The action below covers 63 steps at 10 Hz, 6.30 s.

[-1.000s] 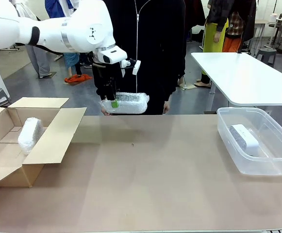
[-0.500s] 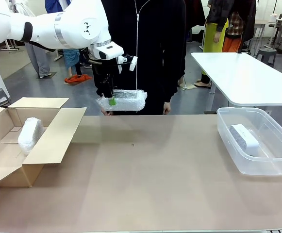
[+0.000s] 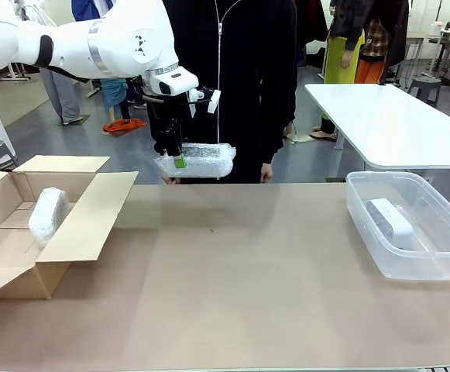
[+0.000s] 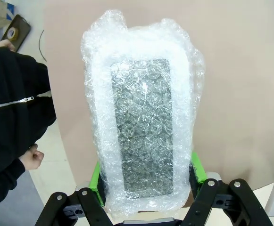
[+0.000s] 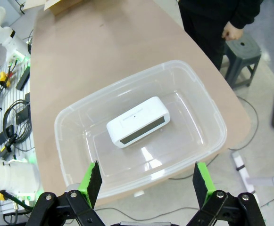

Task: Separate and place wrapped and unwrapped clocks.
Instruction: Pick up the Digital clock indicated by the person, then if the picked Digital clock is wrapped, place it in the Package Box ; if not, place it in the Organizing box.

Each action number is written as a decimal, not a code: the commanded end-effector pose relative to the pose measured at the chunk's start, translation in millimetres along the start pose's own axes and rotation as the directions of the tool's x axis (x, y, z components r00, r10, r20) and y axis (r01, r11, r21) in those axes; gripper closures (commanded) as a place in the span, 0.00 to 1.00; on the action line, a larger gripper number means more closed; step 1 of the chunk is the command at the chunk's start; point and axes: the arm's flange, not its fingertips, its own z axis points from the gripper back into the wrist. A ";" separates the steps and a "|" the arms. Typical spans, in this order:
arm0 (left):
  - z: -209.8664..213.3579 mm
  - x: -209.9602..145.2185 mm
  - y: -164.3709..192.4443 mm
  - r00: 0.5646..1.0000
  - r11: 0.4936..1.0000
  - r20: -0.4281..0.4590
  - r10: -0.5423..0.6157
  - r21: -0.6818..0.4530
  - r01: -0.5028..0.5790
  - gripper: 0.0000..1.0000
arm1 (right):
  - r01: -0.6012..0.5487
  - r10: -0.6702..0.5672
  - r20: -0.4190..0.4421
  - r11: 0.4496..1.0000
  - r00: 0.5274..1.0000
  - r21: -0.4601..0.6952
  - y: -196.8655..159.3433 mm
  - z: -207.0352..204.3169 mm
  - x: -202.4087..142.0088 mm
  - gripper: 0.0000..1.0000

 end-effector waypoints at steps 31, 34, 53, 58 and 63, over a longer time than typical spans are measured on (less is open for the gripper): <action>84.3 -346.7 -84.5 0.150 0.176 0.546 0.824 0.006 -0.984 0.19 | -0.009 0.009 0.000 1.000 1.000 0.004 0.9 -2.0 -0.5 0.00; 40.2 -360.0 -103.4 0.084 0.159 0.411 0.908 -0.150 -0.976 0.19 | -0.009 0.009 0.000 1.000 1.000 0.004 0.9 -2.0 -0.5 0.00; -12.1 -378.2 -112.6 0.026 0.026 0.140 0.990 0.006 -1.000 0.00 | -0.009 0.009 0.000 1.000 1.000 0.004 0.9 -2.0 -0.5 0.00; 17.2 -371.1 -112.0 0.061 0.052 0.175 0.983 0.051 -0.997 0.00 | -0.009 0.009 0.000 1.000 1.000 0.004 0.9 -2.0 -0.5 0.00; 66.2 -354.9 -116.3 0.133 0.109 0.243 0.961 0.108 -0.988 0.00 | -0.009 0.009 0.000 1.000 1.000 0.004 0.9 -2.0 -0.5 0.00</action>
